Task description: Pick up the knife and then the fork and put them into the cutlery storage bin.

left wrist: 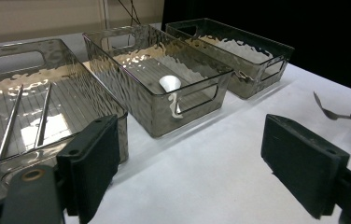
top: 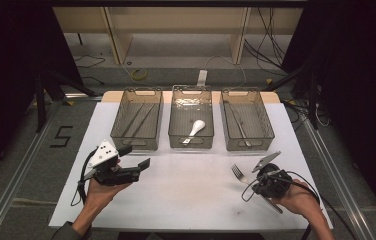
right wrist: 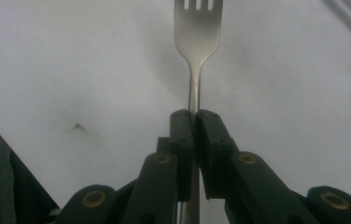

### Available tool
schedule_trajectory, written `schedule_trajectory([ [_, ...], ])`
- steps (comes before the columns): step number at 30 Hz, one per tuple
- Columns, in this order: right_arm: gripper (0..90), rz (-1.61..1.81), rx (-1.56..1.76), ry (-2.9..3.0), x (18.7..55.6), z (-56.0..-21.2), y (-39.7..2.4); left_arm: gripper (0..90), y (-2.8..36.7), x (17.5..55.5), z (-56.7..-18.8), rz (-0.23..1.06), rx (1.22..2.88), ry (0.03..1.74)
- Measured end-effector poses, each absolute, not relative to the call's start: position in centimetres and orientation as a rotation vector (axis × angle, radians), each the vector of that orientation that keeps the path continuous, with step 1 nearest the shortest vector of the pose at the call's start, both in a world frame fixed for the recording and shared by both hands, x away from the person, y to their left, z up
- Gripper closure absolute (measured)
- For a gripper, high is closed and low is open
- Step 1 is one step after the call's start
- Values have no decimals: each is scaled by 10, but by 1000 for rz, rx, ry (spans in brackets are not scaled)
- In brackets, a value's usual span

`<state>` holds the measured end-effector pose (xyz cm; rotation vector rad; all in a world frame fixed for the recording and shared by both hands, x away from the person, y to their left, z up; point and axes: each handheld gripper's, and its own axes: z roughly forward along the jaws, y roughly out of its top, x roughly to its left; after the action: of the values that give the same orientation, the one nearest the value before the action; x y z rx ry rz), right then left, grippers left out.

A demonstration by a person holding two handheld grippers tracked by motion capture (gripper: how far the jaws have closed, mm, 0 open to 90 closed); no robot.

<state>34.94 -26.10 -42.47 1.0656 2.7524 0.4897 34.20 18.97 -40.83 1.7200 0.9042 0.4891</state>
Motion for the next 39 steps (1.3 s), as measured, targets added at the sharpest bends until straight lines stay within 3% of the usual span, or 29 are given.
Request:
schedule_trajectory([
  [39, 854, 760, 1134, 2578, 406, -385, -263, 182, 190, 343, -409, 447, 1686, 907],
])
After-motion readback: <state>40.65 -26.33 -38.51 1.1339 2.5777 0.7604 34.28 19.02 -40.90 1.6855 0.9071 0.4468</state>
